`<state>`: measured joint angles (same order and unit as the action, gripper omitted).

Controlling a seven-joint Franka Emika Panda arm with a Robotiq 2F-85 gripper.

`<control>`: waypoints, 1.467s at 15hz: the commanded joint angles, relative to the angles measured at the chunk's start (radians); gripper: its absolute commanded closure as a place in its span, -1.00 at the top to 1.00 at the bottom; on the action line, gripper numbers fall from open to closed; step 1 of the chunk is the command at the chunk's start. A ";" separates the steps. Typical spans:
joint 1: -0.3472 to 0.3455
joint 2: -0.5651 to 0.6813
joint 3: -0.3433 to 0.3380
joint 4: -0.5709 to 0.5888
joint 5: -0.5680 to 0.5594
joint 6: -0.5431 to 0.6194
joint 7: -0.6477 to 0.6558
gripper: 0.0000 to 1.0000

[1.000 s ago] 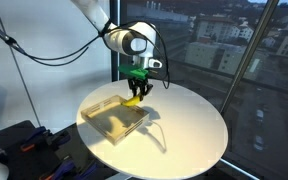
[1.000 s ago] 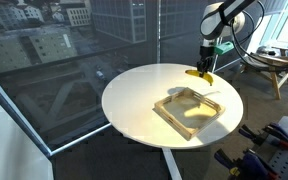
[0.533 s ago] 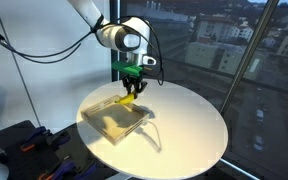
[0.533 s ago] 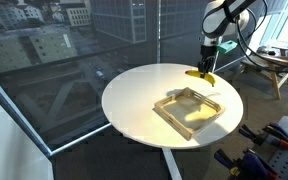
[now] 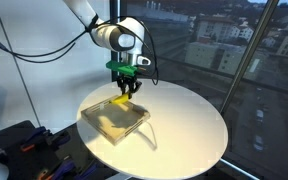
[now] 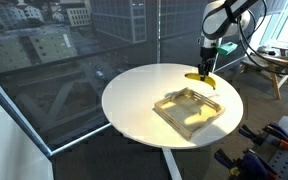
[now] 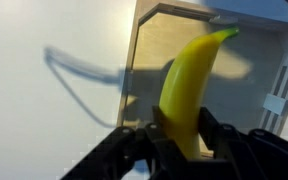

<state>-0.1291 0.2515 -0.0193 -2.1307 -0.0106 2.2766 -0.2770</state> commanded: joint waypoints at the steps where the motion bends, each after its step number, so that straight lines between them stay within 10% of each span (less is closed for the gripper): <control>1: 0.012 -0.043 0.007 -0.040 0.018 -0.003 -0.032 -0.68; 22: 0.059 -0.059 0.029 -0.147 0.003 0.123 -0.068 -0.68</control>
<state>-0.0711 0.2098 0.0090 -2.2515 -0.0105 2.3736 -0.3241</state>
